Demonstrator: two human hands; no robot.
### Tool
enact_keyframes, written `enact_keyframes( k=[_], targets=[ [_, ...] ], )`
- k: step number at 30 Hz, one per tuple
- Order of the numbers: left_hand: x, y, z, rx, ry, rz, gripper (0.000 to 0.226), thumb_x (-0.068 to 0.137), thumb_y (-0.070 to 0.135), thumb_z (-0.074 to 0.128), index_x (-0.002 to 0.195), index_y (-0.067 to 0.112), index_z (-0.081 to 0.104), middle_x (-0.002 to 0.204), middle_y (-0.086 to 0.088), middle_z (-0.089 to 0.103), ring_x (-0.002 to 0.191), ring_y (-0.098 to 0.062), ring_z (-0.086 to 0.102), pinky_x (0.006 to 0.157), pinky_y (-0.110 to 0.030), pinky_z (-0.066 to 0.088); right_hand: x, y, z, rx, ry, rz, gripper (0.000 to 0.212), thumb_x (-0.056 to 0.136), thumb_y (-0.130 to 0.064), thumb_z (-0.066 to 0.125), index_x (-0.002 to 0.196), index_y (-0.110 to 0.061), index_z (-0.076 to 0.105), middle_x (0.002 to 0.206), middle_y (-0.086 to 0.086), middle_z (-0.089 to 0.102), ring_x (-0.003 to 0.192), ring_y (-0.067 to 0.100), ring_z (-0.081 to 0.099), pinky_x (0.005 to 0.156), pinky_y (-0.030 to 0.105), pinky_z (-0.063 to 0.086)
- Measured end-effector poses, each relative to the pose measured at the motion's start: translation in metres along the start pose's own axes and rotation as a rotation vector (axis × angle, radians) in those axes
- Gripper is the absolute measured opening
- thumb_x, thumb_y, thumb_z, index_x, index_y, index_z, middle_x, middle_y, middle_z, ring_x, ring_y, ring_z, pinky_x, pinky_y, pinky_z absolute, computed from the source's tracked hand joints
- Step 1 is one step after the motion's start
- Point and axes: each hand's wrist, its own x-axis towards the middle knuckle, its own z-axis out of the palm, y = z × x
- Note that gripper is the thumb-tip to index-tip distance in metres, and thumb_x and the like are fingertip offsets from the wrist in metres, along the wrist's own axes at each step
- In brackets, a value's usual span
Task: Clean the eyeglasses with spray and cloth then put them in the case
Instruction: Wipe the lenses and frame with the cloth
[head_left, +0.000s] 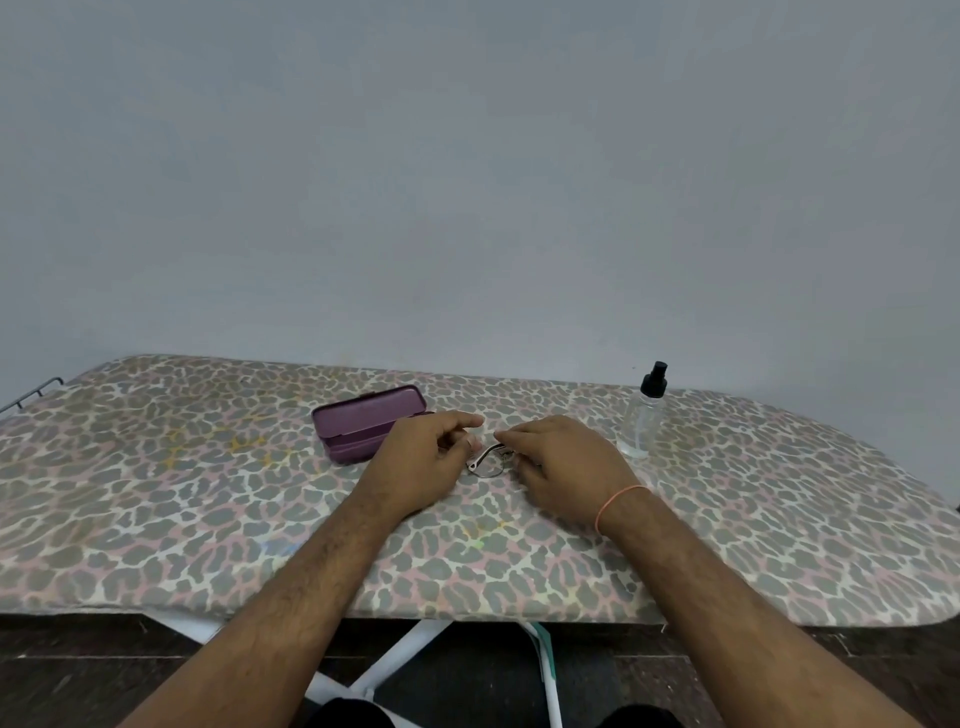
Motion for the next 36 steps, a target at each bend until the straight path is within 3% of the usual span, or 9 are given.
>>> enact_keyframes(
  k=[2, 7, 12, 18, 27, 32, 36],
  targets=[
    [-0.001, 0.000, 0.000, -0.010, 0.001, -0.004, 0.030, 0.104, 0.029, 0.071, 0.133, 0.030, 0.076, 0.096, 0.018, 0.081, 0.091, 0.005, 0.074, 0.092, -0.025, 0.062, 0.000, 0.000, -0.003, -0.021, 0.031, -0.001, 0.041, 0.109, -0.028, 0.049, 0.147, -0.033, 0.063, 0.138, -0.009, 0.072, 0.121, 0.025, 0.063, 0.093, 0.038, 0.052],
    [-0.001, 0.001, -0.001, -0.062, -0.008, 0.005, 0.028, 0.105, 0.031, 0.067, 0.133, 0.030, 0.075, 0.101, 0.019, 0.082, 0.098, 0.007, 0.075, 0.096, -0.024, 0.060, 0.004, 0.004, -0.005, -0.006, 0.028, 0.003, 0.036, 0.107, -0.023, 0.054, 0.134, -0.037, 0.073, 0.116, -0.003, 0.079, 0.106, 0.028, 0.069, 0.080, 0.037, 0.055],
    [-0.003, 0.002, -0.003, -0.063, 0.022, 0.023, 0.029, 0.108, 0.033, 0.062, 0.135, 0.030, 0.072, 0.110, 0.021, 0.080, 0.101, 0.009, 0.073, 0.088, -0.012, 0.056, 0.004, 0.010, -0.004, 0.086, 0.091, -0.004, 0.035, 0.103, -0.022, 0.061, 0.130, -0.037, 0.077, 0.114, -0.005, 0.082, 0.102, 0.024, 0.073, 0.082, 0.032, 0.054],
    [-0.002, 0.000, -0.003, -0.063, 0.076, 0.060, 0.028, 0.109, 0.034, 0.061, 0.135, 0.030, 0.070, 0.121, 0.016, 0.078, 0.112, 0.002, 0.071, 0.101, -0.031, 0.060, -0.005, 0.010, 0.004, 0.078, 0.318, -0.080, 0.024, 0.102, -0.017, 0.068, 0.119, -0.027, 0.082, 0.103, -0.003, 0.083, 0.091, 0.026, 0.073, 0.074, 0.036, 0.056],
    [-0.004, -0.001, -0.002, -0.077, 0.081, 0.075, 0.025, 0.109, 0.029, 0.061, 0.133, 0.030, 0.071, 0.119, 0.017, 0.078, 0.114, 0.002, 0.072, 0.102, -0.033, 0.061, -0.032, 0.005, 0.018, -0.003, 0.356, -0.197, 0.027, 0.087, -0.018, 0.086, 0.113, -0.025, 0.083, 0.108, -0.008, 0.083, 0.090, 0.020, 0.073, 0.076, 0.031, 0.058],
    [-0.005, 0.001, -0.002, -0.068, 0.090, 0.081, 0.024, 0.109, 0.025, 0.062, 0.129, 0.029, 0.072, 0.112, 0.020, 0.078, 0.107, 0.005, 0.072, 0.099, -0.029, 0.061, -0.050, 0.005, 0.020, 0.023, 0.379, -0.192, 0.029, 0.087, -0.015, 0.086, 0.115, -0.024, 0.084, 0.113, -0.006, 0.083, 0.093, 0.021, 0.078, 0.075, 0.036, 0.065],
    [-0.007, 0.003, -0.003, -0.049, 0.079, 0.095, 0.024, 0.109, 0.023, 0.062, 0.129, 0.027, 0.073, 0.112, 0.020, 0.078, 0.107, 0.003, 0.073, 0.098, -0.031, 0.061, -0.073, 0.008, 0.010, 0.080, 0.463, -0.122, 0.023, 0.093, -0.016, 0.078, 0.114, -0.024, 0.084, 0.105, -0.005, 0.084, 0.089, 0.021, 0.079, 0.072, 0.035, 0.064]
  ],
)
